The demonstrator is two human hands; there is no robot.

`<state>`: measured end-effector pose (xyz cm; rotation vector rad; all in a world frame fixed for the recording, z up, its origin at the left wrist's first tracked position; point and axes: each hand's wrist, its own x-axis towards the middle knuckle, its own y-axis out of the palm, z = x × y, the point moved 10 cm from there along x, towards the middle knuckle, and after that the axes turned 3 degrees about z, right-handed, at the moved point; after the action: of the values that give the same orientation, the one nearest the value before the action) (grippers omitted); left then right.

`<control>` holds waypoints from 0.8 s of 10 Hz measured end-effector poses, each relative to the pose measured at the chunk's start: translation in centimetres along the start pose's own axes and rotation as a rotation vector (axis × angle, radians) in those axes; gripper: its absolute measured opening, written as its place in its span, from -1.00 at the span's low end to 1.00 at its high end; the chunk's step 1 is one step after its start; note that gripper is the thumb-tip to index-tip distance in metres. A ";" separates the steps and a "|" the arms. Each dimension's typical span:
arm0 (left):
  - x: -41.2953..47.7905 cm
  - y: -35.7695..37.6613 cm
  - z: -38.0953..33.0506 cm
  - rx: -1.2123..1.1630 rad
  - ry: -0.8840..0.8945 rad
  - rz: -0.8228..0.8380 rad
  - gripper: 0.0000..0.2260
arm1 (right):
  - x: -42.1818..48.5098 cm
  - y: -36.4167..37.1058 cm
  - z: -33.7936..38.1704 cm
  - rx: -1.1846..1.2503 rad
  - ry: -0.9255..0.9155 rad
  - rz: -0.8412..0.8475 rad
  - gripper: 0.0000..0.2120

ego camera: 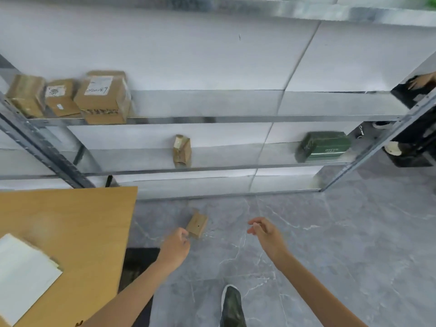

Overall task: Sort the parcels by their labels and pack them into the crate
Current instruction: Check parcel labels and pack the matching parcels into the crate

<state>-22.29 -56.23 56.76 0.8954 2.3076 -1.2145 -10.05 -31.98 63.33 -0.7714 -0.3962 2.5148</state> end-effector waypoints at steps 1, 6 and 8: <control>4.6 2.8 1.2 -0.077 -0.103 0.057 -0.71 | 6.5 1.2 -1.8 -0.082 0.037 0.102 -0.84; 41.9 23.5 22.9 -0.314 -0.491 0.142 -0.81 | 46.1 27.2 -28.6 -0.466 0.089 0.376 -0.57; 54.4 31.8 30.6 -0.717 -0.666 0.134 -0.62 | 58.0 37.7 -38.7 -0.603 0.056 0.561 -0.44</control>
<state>-38.58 -48.74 -10.96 0.3047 1.8568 -0.4411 -42.99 -28.57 -8.68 -1.3270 -1.0767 2.8966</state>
